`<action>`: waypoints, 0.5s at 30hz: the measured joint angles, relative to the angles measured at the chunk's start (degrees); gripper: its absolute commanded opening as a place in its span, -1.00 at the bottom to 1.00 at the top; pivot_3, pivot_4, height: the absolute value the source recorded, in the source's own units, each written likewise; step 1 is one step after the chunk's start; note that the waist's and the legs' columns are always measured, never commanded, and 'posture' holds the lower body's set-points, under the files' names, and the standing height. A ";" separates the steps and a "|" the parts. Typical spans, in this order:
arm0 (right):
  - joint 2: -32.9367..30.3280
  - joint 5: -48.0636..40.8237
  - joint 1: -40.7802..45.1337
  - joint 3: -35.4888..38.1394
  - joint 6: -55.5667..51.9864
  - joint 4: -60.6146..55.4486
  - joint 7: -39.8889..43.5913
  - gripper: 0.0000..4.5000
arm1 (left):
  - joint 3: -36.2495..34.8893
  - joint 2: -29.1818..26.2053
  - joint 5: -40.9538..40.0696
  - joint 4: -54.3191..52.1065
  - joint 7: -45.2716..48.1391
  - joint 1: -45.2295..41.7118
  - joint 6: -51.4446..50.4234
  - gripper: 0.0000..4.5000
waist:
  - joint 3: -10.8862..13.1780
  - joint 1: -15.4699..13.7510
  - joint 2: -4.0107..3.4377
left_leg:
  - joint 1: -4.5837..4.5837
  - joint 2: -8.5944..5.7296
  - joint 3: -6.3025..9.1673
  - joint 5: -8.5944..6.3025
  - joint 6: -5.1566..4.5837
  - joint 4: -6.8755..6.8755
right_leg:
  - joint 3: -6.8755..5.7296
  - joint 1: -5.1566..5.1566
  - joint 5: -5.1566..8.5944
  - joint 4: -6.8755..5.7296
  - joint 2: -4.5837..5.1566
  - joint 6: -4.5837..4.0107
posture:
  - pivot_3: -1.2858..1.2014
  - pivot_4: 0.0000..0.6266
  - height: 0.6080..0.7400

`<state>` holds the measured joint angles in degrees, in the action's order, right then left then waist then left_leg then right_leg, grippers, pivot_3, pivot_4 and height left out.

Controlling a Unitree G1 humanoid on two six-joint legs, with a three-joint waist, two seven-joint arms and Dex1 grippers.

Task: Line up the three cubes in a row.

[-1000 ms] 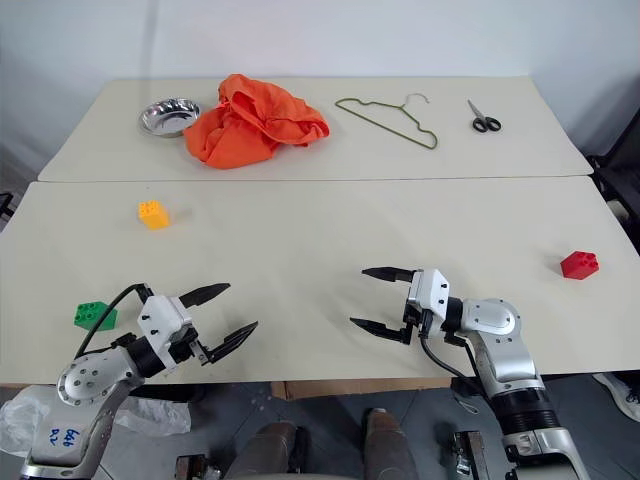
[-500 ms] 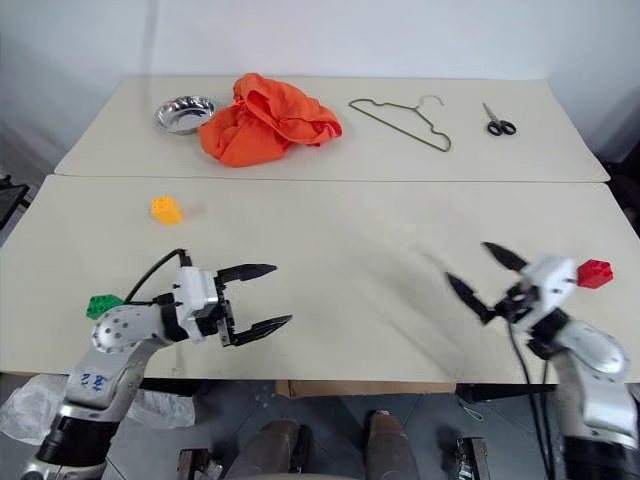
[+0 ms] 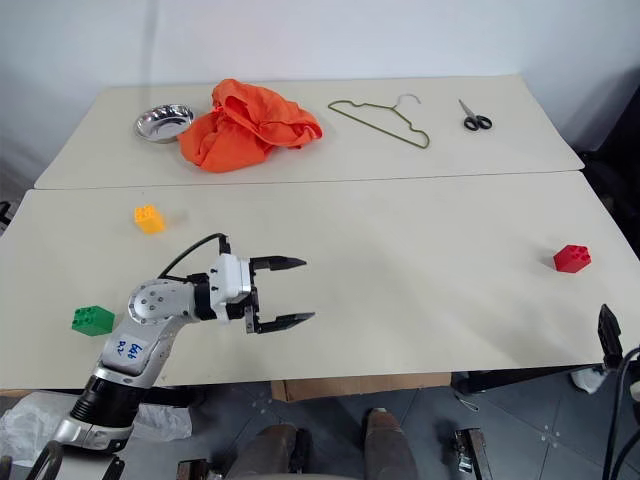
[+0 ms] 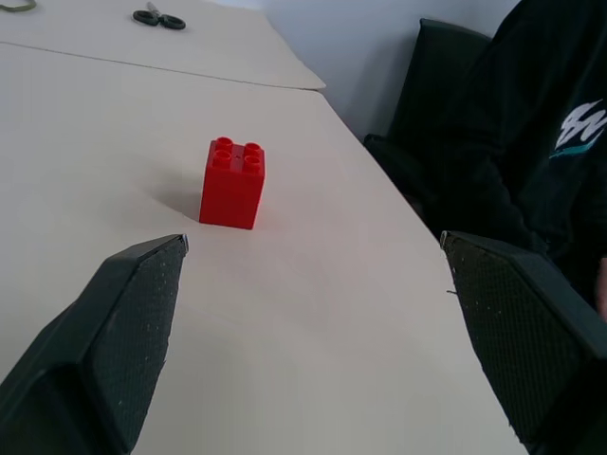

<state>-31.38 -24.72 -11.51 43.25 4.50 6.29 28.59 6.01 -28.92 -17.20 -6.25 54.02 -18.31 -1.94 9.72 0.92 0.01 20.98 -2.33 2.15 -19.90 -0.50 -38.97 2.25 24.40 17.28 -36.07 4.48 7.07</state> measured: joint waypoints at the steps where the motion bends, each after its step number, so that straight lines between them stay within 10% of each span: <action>1: -0.97 0.00 1.64 -0.65 -2.15 -0.24 -0.90 1.00 | -0.85 -0.17 -0.25 -0.25 -0.15 0.61 0.01 0.99 | -0.01 0.11 -0.02 | 0.01 0.01 0.00 0.00 0.01 0.00 | 0.06 0.00 0.00 0.00 0.00 0.00 | 0.03 -0.52 1.00; 15: -14.69 4.73 25.86 -15.51 -24.54 12.52 -3.94 1.00 | -0.94 -0.34 -3.68 -4.93 1.05 5.45 -2.81 0.99 | -0.06 -1.15 -0.12 | 0.25 -0.14 0.13 0.02 -0.06 -0.09 | 0.05 0.06 -0.03 0.13 0.10 0.06 | 0.03 -0.52 1.00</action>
<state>-46.06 -19.99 14.35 27.74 -20.03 18.81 24.65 5.07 -29.26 -20.87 -11.18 55.07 -12.86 -4.75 9.66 -0.22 -0.11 21.23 -2.47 2.28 -19.89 -0.56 -39.06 2.29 24.46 17.25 -35.95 4.57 7.13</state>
